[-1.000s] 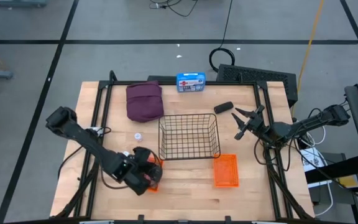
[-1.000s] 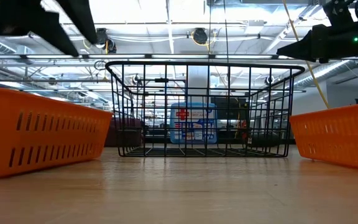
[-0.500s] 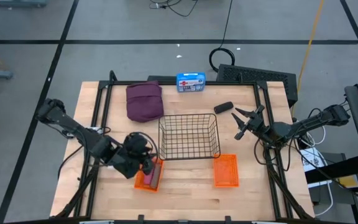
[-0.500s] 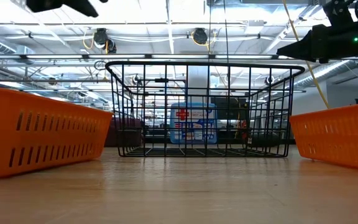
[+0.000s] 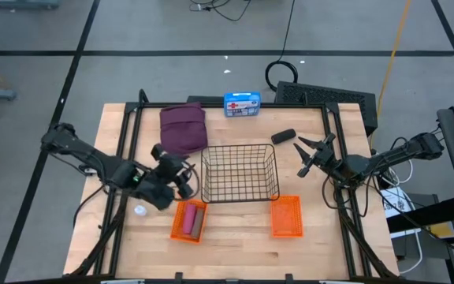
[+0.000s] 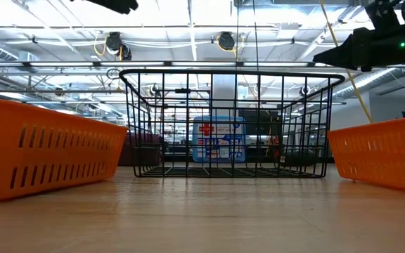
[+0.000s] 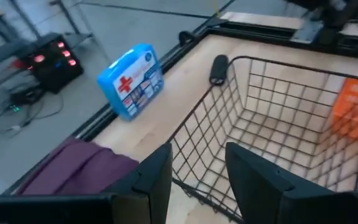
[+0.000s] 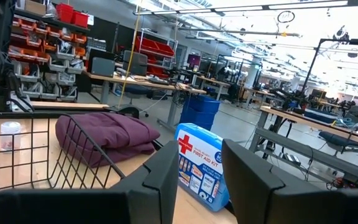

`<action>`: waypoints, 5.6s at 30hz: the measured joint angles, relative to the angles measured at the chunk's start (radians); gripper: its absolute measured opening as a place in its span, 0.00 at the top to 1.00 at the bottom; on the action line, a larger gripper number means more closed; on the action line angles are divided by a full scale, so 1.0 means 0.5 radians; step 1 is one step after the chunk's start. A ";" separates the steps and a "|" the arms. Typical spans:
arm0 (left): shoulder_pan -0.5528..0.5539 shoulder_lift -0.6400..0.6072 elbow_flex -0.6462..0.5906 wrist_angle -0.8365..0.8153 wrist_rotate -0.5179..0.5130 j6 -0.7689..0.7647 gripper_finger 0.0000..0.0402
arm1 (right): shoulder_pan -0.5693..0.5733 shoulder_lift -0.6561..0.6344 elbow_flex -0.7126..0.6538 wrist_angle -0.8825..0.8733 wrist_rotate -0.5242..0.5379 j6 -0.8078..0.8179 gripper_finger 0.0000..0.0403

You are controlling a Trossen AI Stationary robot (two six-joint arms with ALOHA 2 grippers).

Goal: Pick & Place Medicine items
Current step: Put the bottom white pill bottle into the right orange basket

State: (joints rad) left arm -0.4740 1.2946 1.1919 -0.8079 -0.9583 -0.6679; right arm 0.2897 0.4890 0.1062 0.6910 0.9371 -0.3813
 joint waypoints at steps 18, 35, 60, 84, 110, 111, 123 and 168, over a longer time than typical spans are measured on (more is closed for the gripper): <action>0.572 -1.197 -1.242 1.498 0.980 1.049 0.62 | 0.000 0.001 0.000 -0.008 0.001 0.002 0.72; 0.758 -1.705 -1.463 1.668 1.382 1.055 0.62 | 0.000 0.001 0.000 -0.006 0.001 0.003 0.73; 0.752 -1.672 -1.463 1.660 1.654 0.449 0.62 | -0.001 0.001 0.000 -0.006 0.001 0.001 0.73; -0.029 -1.239 -0.864 0.168 2.462 -2.805 0.71 | 0.000 0.001 0.000 -0.007 0.001 0.001 0.73; -0.435 -0.092 -0.326 -1.189 1.940 -2.966 0.68 | 0.000 0.001 0.000 -0.006 0.001 0.001 0.73; -0.448 -0.092 -0.336 -1.178 1.935 -2.991 0.65 | -0.001 0.001 0.000 -0.007 0.001 0.002 0.73; -0.653 -0.091 -0.724 -0.817 2.058 -3.330 0.36 | 0.000 0.001 0.000 -0.007 0.001 0.002 0.73; -0.807 -0.091 -1.228 -0.216 1.919 -3.228 0.36 | -0.001 0.001 0.000 -0.007 0.001 0.001 0.73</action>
State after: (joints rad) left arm -0.8773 1.2491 0.5781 -0.9160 0.0009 -2.2819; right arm 0.2894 0.4892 0.1062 0.6877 0.9375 -0.3809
